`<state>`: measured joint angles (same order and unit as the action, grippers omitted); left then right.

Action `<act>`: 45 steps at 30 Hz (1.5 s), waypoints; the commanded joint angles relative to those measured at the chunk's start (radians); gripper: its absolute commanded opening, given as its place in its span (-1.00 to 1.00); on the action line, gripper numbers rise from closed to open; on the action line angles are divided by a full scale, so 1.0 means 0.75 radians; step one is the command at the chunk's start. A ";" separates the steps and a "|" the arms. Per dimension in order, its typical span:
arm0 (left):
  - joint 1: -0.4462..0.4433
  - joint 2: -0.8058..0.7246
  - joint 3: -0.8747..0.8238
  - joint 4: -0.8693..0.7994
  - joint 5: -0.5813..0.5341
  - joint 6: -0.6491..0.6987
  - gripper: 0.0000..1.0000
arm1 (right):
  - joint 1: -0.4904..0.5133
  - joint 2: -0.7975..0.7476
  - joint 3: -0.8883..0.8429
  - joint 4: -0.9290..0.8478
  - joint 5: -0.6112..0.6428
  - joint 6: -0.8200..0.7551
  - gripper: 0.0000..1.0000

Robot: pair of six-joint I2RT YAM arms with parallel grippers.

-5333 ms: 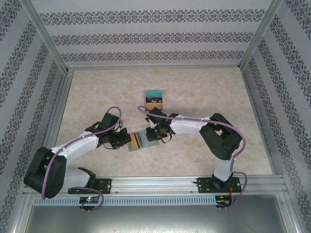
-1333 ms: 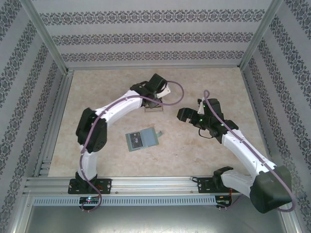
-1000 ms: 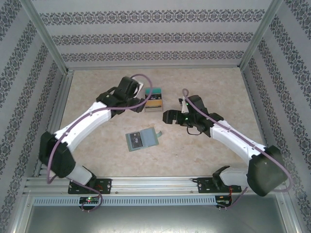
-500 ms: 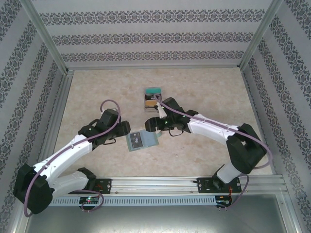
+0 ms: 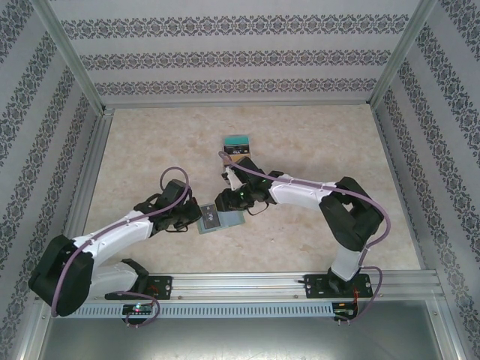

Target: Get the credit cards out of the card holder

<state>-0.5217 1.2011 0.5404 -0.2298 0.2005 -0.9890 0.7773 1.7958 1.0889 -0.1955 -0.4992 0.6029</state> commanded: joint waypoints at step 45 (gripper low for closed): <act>0.001 0.252 -0.018 -0.004 0.062 0.018 -1.00 | 0.026 0.251 0.124 -0.051 -0.131 0.071 -0.83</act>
<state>-0.5213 1.3441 0.5373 -0.2096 0.2306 -0.9878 0.7834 1.9675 1.1671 -0.2359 -0.5663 0.6506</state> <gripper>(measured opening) 0.055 0.108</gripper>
